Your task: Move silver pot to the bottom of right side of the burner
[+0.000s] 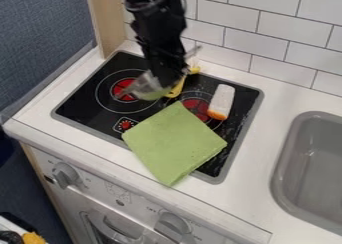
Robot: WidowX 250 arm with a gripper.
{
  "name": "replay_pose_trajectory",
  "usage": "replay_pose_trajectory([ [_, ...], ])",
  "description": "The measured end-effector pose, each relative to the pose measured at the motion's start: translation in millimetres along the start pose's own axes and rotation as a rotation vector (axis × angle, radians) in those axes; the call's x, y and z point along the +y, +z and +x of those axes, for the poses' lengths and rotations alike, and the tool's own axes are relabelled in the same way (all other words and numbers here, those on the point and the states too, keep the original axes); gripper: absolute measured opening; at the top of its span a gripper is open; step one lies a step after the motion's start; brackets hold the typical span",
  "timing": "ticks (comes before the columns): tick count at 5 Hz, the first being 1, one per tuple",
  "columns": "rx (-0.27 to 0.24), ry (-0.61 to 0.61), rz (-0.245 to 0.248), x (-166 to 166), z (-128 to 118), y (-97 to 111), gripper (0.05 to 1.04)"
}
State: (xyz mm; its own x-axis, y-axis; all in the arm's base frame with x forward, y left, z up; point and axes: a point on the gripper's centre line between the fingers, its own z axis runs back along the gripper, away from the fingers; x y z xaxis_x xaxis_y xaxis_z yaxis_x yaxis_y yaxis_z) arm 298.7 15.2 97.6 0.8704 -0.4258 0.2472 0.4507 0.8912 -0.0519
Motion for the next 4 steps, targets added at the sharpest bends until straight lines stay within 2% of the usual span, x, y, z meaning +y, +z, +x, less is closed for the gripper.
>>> replay_pose_trajectory([
  [1,0.026,-0.054,-0.014,-20,2,-8,0.068],
  [2,0.065,-0.062,-0.024,-30,-7,-17,0.068],
  [4,0.117,-0.059,-0.035,-34,-23,-25,0.093],
])
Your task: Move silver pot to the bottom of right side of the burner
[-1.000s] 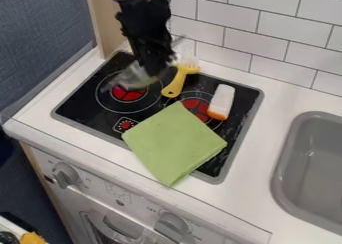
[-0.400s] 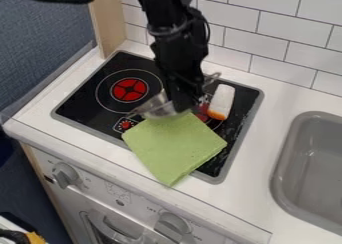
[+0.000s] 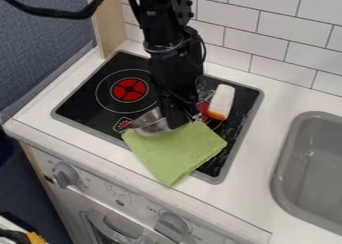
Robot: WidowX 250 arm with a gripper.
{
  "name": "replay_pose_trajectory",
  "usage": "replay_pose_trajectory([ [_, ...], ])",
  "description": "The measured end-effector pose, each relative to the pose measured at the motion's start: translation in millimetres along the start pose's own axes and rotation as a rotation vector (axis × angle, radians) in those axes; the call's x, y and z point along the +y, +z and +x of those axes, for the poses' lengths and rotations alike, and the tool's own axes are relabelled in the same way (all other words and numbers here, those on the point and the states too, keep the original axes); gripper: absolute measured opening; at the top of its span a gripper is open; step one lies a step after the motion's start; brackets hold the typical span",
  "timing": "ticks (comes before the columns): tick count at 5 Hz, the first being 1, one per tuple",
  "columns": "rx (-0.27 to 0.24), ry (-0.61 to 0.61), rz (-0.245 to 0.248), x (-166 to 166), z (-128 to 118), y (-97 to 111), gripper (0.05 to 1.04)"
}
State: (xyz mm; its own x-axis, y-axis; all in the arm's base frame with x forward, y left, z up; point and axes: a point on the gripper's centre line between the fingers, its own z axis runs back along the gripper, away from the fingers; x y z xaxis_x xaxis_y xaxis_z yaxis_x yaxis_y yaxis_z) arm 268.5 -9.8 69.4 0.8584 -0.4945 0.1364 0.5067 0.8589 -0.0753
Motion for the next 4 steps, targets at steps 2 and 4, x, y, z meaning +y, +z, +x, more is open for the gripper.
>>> replay_pose_trajectory([
  [2,0.030,-0.023,-0.014,-13,5,-3,0.537],
  [4,-0.013,0.226,-0.011,-24,17,8,1.007],
])
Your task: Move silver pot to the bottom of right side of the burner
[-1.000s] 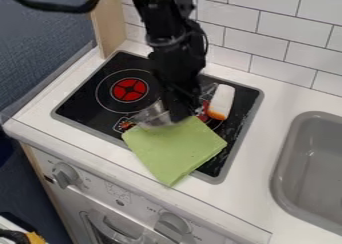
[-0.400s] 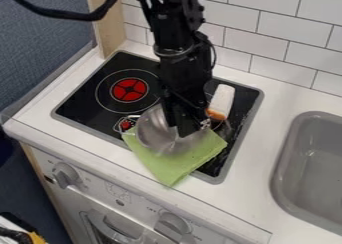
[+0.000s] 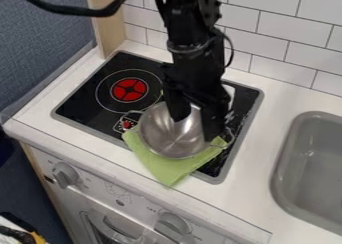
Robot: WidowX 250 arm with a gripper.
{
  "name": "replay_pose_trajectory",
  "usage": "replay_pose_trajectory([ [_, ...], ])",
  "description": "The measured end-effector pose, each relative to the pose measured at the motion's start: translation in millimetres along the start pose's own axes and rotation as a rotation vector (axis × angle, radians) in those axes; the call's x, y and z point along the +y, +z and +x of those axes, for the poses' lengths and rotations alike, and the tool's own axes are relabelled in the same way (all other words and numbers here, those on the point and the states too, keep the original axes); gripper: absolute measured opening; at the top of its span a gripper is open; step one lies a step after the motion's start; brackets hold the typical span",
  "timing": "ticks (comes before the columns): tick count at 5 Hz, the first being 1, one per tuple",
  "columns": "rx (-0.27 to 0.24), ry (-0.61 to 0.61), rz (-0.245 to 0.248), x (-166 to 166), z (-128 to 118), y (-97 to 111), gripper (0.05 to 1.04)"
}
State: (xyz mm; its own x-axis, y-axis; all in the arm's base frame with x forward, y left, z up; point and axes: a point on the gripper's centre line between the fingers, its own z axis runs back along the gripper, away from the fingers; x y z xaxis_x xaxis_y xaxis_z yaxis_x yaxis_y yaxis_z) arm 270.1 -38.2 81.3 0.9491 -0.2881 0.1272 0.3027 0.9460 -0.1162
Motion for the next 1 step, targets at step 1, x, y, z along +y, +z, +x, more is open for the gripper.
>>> replay_pose_trajectory([
  [1,-0.074,0.235,0.005,13.5,4.4,9.6,1.003],
])
